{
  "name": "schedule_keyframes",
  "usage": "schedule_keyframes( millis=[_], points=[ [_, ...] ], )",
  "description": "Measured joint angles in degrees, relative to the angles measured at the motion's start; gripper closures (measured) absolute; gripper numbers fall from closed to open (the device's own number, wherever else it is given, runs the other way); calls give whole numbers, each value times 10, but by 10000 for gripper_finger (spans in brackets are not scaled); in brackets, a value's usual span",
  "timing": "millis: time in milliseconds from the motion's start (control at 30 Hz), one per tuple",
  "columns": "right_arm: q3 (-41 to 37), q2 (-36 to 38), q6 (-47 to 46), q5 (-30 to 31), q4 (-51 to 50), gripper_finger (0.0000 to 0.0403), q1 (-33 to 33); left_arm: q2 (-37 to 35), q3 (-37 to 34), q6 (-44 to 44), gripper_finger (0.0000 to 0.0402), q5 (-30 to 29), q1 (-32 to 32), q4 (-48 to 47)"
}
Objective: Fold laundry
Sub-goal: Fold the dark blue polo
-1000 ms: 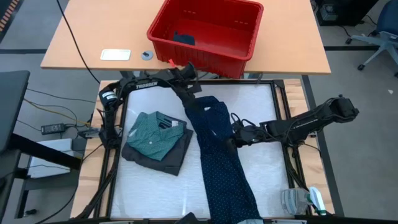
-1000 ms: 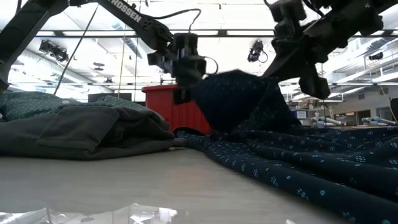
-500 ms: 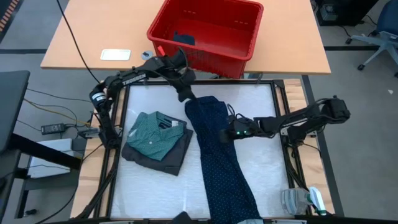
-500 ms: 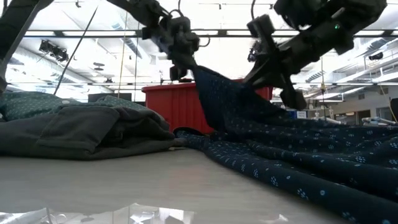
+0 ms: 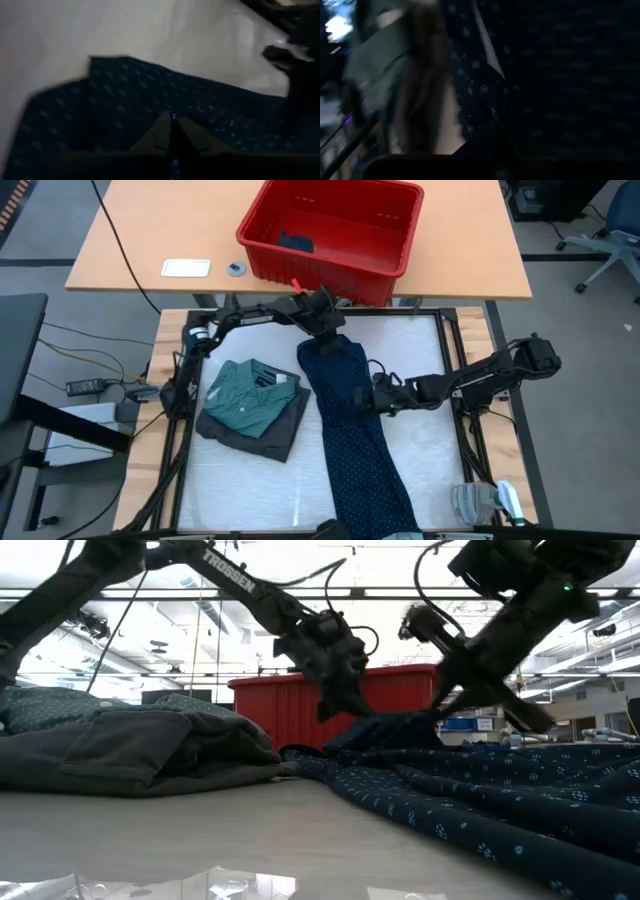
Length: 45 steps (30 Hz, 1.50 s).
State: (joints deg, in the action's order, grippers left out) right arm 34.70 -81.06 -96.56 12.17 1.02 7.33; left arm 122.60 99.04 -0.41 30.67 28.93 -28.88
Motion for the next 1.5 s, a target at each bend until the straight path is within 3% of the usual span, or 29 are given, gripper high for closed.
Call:
schedule_keyframes(
  millis=[200,367,500,633,733,833,967,1133,1300,1500],
  points=[
    [0,-4,-36,8,-70,374,-3,31,0,34,358,-50,2,41],
    [0,2,10,7,-85,310,-23,20,0,28,318,-59,2,47],
    [0,18,51,-18,-96,256,-38,-20,-1,-7,280,-54,10,3],
    [0,59,69,-12,-118,236,-38,-77,0,16,263,-40,19,-41],
    [0,98,134,-16,-146,235,-37,-104,0,37,261,-36,13,-58],
    [0,132,291,-52,-177,235,-30,-121,0,76,260,-30,-12,-91],
    [0,156,528,-144,-212,235,-1,-122,-1,122,260,-33,-95,-160],
    [0,161,684,-257,-231,235,68,-118,-1,118,260,-140,-256,-164],
    [0,142,834,-205,-229,235,179,-110,-1,42,260,-283,-403,-114],
    [0,99,906,-160,-175,232,276,-82,0,21,259,-316,-506,-11]
  ],
)
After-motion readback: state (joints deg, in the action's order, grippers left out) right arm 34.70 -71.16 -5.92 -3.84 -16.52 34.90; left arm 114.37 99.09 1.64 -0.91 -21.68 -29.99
